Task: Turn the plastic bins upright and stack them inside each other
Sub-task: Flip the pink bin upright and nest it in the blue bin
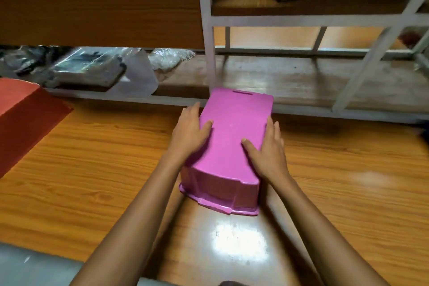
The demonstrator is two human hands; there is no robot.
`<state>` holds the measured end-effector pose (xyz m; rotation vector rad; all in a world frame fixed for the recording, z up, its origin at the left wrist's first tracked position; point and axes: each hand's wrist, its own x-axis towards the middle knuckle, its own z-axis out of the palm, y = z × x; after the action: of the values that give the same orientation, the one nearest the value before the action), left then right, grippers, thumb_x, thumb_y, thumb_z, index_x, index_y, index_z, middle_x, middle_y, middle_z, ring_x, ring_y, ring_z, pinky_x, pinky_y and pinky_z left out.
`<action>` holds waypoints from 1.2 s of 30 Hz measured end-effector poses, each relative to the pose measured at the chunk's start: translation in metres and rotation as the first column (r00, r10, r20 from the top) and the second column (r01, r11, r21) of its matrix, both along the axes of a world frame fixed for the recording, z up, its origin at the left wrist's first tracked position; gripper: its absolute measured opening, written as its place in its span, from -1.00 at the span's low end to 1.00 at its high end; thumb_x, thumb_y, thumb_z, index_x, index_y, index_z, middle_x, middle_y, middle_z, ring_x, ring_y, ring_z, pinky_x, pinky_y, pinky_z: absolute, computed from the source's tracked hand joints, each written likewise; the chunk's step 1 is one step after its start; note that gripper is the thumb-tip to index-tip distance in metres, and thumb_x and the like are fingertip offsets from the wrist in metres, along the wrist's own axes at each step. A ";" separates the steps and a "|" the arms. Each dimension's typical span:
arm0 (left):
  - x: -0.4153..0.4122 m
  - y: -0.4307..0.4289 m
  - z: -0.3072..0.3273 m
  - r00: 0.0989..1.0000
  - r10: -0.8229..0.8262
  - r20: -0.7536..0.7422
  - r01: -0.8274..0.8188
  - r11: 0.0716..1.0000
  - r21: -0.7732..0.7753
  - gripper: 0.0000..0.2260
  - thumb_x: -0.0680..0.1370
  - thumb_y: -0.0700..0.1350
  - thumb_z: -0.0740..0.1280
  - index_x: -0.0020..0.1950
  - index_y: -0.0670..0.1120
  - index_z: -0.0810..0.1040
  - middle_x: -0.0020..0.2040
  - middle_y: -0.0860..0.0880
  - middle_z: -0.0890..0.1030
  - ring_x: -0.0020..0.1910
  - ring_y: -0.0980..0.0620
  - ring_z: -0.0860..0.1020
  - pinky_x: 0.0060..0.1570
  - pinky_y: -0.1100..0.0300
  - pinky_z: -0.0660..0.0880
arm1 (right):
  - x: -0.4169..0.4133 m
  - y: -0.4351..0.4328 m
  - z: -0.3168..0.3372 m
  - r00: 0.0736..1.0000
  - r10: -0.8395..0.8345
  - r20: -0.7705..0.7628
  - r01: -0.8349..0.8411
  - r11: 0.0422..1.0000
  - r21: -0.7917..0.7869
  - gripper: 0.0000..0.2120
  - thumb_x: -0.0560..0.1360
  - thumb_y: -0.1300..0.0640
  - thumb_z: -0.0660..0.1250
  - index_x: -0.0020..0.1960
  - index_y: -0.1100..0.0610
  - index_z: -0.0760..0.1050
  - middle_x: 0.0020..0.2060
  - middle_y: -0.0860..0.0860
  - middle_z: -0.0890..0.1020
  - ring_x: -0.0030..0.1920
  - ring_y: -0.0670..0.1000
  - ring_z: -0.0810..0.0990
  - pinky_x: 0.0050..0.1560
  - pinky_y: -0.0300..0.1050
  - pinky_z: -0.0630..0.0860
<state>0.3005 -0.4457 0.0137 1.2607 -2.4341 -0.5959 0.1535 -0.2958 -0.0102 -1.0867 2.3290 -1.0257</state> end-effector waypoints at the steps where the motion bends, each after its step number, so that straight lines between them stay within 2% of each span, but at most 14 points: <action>1: 0.001 -0.002 -0.003 1.000 -0.024 0.019 0.023 0.999 0.040 -0.39 0.62 0.03 0.24 0.56 -0.24 0.15 0.50 -0.25 0.33 0.47 -0.21 0.31 0.39 -0.01 0.28 | 0.003 -0.001 -0.002 0.996 -0.050 0.079 0.050 0.999 0.004 -0.09 0.44 -0.21 0.34 0.60 0.18 0.03 0.56 0.25 0.17 0.57 0.22 0.13 0.55 0.12 0.13; 3: 0.003 -0.004 -0.010 0.998 -0.059 0.015 0.056 0.984 0.168 -0.41 0.64 0.05 0.21 0.58 -0.16 0.13 0.45 -0.26 0.41 0.39 -0.26 0.42 0.28 0.02 0.37 | 0.006 -0.003 -0.008 0.956 -0.147 0.255 0.165 0.985 -0.047 -0.05 0.30 -0.31 0.30 0.54 0.14 0.17 0.45 0.17 0.40 0.44 0.17 0.40 0.44 0.16 0.34; 5: 0.006 -0.007 -0.014 0.998 -0.054 -0.018 0.057 0.961 0.270 -0.44 0.64 0.07 0.19 0.58 -0.07 0.12 0.42 -0.23 0.47 0.33 -0.29 0.48 0.24 0.02 0.40 | 0.008 -0.002 -0.016 0.915 -0.147 0.375 0.207 0.971 -0.123 -0.17 0.26 -0.26 0.34 0.43 0.09 0.32 0.29 0.05 0.57 0.25 0.07 0.58 0.32 0.17 0.47; 9: 0.008 -0.003 -0.014 0.996 -0.013 -0.089 0.041 0.946 0.322 -0.47 0.64 0.09 0.20 0.56 -0.04 0.17 0.41 -0.16 0.49 0.32 -0.27 0.49 0.24 0.00 0.41 | 0.012 -0.001 -0.002 0.887 -0.109 0.448 0.224 0.951 -0.211 -0.40 0.31 -0.18 0.38 0.30 0.01 0.45 0.15 -0.02 0.65 0.13 0.02 0.65 0.25 0.22 0.52; 12: 0.014 0.003 -0.015 0.979 0.024 -0.203 0.058 0.920 0.388 -0.55 0.63 0.08 0.22 0.50 -0.01 0.26 0.36 -0.10 0.54 0.28 -0.19 0.53 0.23 0.03 0.45 | 0.011 -0.005 0.019 0.909 -0.103 0.404 0.191 0.964 -0.185 -0.46 0.34 -0.26 0.35 0.26 -0.07 0.50 0.13 -0.06 0.67 0.14 0.02 0.65 0.24 0.22 0.53; 14: 0.016 0.007 -0.018 0.949 0.093 -0.300 0.060 0.885 0.462 -0.60 0.63 0.06 0.23 0.45 0.01 0.33 0.30 -0.05 0.57 0.23 -0.11 0.55 0.24 0.02 0.47 | 0.015 -0.008 0.044 0.937 -0.116 0.331 0.170 0.976 -0.139 -0.37 0.38 -0.31 0.30 0.37 -0.05 0.45 0.27 -0.04 0.61 0.27 0.05 0.58 0.35 0.15 0.46; 17: 0.019 0.018 -0.027 0.892 0.185 -0.413 0.079 0.834 0.546 -0.65 0.64 0.06 0.22 0.40 0.00 0.39 0.23 -0.01 0.58 0.17 -0.03 0.57 0.25 -0.01 0.48 | 0.027 -0.007 0.078 0.980 -0.125 0.153 0.139 0.987 -0.084 -0.47 0.63 -0.08 0.17 0.53 0.13 0.30 0.50 0.04 0.38 0.50 0.04 0.34 0.48 -0.09 0.21; 19: 0.024 0.027 -0.036 0.866 0.219 -0.450 0.094 0.812 0.575 -0.69 0.65 0.10 0.18 0.34 0.01 0.41 0.18 -0.01 0.60 0.12 0.00 0.61 0.18 -0.03 0.54 | 0.033 -0.005 0.089 0.995 -0.099 -0.031 0.096 0.993 -0.070 -0.56 0.67 0.04 0.10 0.52 0.14 0.33 0.50 0.05 0.39 0.51 0.06 0.33 0.46 -0.12 0.20; 21: 0.032 0.034 -0.041 0.869 0.229 -0.439 0.087 0.802 0.591 -0.68 0.65 0.14 0.14 0.34 0.04 0.40 0.18 -0.03 0.61 0.12 -0.02 0.63 0.11 -0.02 0.57 | 0.040 -0.004 0.094 0.978 -0.039 -0.203 0.028 0.998 -0.055 -0.59 0.65 0.14 0.12 0.47 0.11 0.41 0.44 0.05 0.48 0.44 0.10 0.42 0.39 -0.10 0.29; 25: 0.042 0.023 -0.023 0.886 0.207 -0.416 -0.014 0.907 0.422 -0.50 0.63 0.06 0.23 0.53 -0.05 0.27 0.46 -0.05 0.38 0.42 -0.06 0.39 0.39 -0.04 0.36 | 0.053 -0.008 0.098 0.903 0.033 -0.428 0.004 0.996 0.085 -0.61 0.63 0.03 0.12 0.44 -0.09 0.43 0.41 -0.03 0.50 0.39 0.16 0.42 0.34 0.17 0.38; 28: 0.043 0.014 0.021 0.774 0.166 -0.611 0.079 0.932 0.354 -0.59 0.57 0.01 0.30 0.41 -0.01 0.41 0.23 0.14 0.50 0.24 0.13 0.50 0.29 0.13 0.42 | 0.064 -0.017 0.097 0.919 0.041 -0.393 0.091 0.946 0.313 -0.40 0.57 -0.34 0.04 0.53 -0.12 0.23 0.57 0.11 0.19 0.53 0.27 0.16 0.42 0.38 0.18; 30: 0.038 0.013 0.045 0.709 0.195 -0.678 0.177 0.881 0.439 -0.68 0.57 0.00 0.30 0.32 0.02 0.45 0.15 0.17 0.54 0.17 0.17 0.52 0.22 0.18 0.45 | 0.067 -0.024 0.095 0.966 -0.002 -0.258 0.100 0.925 0.366 -0.18 0.50 -0.45 0.03 0.60 0.02 0.07 0.58 0.22 0.11 0.51 0.34 0.19 0.42 0.33 0.26; 33: 0.036 0.012 0.057 0.690 0.270 -0.671 0.221 0.805 0.551 -0.66 0.61 -0.12 0.29 0.39 -0.12 0.44 0.29 -0.06 0.53 0.27 0.00 0.51 0.31 0.06 0.44 | 0.068 -0.036 0.094 0.975 -0.032 -0.219 0.101 0.945 0.310 -0.24 0.59 -0.23 0.14 0.58 0.24 0.05 0.41 0.30 0.39 0.33 0.33 0.45 0.26 0.14 0.42; 36: 0.048 0.002 0.048 0.699 0.322 -0.638 0.159 0.800 0.578 -0.57 0.55 -0.26 0.29 0.43 -0.16 0.42 0.37 -0.11 0.47 0.35 -0.07 0.46 0.38 -0.04 0.40 | 0.071 -0.044 0.097 0.980 -0.038 -0.196 0.084 0.968 0.235 -0.56 0.61 0.09 0.19 0.39 0.33 0.30 0.24 0.30 0.55 0.21 0.31 0.53 0.08 0.05 0.44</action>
<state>0.3483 -0.4434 0.0617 1.0277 -1.5344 -1.5873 0.2246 -0.3400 0.0866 -1.0620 2.5724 -0.6578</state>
